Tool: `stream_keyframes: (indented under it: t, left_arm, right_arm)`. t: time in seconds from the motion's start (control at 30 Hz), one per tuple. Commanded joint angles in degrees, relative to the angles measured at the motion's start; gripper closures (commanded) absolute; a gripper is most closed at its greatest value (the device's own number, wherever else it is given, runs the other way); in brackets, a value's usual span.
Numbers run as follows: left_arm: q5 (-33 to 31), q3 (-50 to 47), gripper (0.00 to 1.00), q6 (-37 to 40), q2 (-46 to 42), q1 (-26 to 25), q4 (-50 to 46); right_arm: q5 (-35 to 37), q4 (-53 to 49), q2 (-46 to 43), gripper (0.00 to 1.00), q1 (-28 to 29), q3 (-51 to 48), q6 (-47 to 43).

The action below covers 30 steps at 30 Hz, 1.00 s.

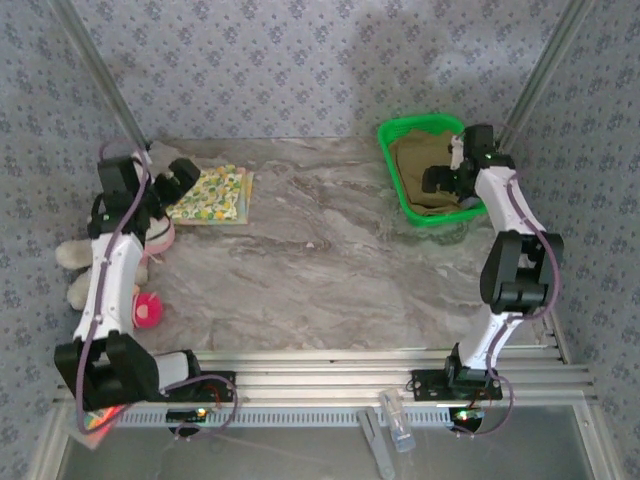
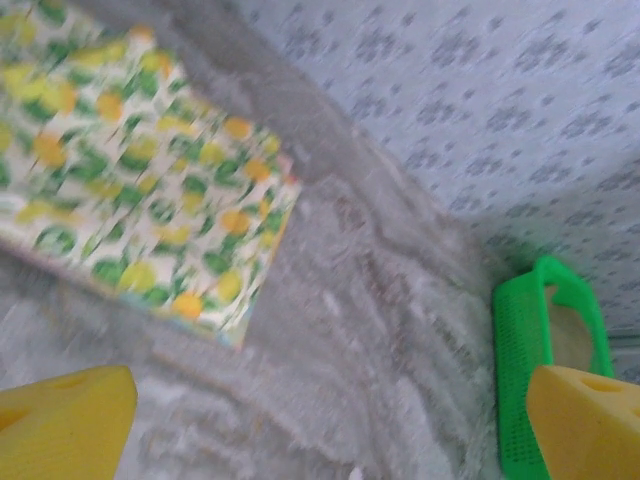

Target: Fold and stack the skirts

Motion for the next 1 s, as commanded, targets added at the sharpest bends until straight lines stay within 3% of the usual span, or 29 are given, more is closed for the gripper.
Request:
stream_keyframes:
  t: [0.0, 0.17, 0.2, 0.4, 0.47, 0.63, 0.77, 0.97]
  left_arm:
    - [-1.9, -4.7, 0.0, -1.4, -5.1, -0.1, -3.0]
    - [0.4, -9.7, 0.0, -1.3, -10.3, -0.3, -5.3]
    - [0.8, -10.4, 0.0, -1.3, -10.9, -0.3, -5.6]
    - [2.8, -12.6, 0.0, -1.7, -11.9, -0.4, -5.6]
    - [3.1, -12.4, 0.0, -1.5, -12.2, -0.5, -5.6]
    - [5.2, -11.2, 0.0, -1.1, -12.0, -0.6, -5.6]
    - [7.6, -10.4, 0.0, -1.0, -11.4, -1.5, -5.3]
    - [8.7, -8.8, 0.0, 0.0, -10.3, -5.1, -6.3]
  right_arm:
    - [-0.8, -7.5, 4.5, 0.06, 0.5, 4.6, -11.1]
    - [5.2, -6.8, 10.3, 0.09, 1.6, 8.0, -12.8]
    - [6.2, -6.2, 11.7, 0.15, 1.7, 9.1, -12.1]
    - [6.7, -7.7, 15.5, 0.87, 3.2, 16.5, -8.9]
    - [5.0, -5.1, 11.4, 0.99, 3.2, 15.8, -6.6]
    - [3.6, -1.0, 1.1, 1.0, 3.3, 17.9, 1.0]
    - [-2.1, 1.4, -5.5, 1.0, 4.6, 20.0, 7.3]
    - [-7.6, 8.1, -11.7, 1.0, 9.8, 22.4, 16.0]
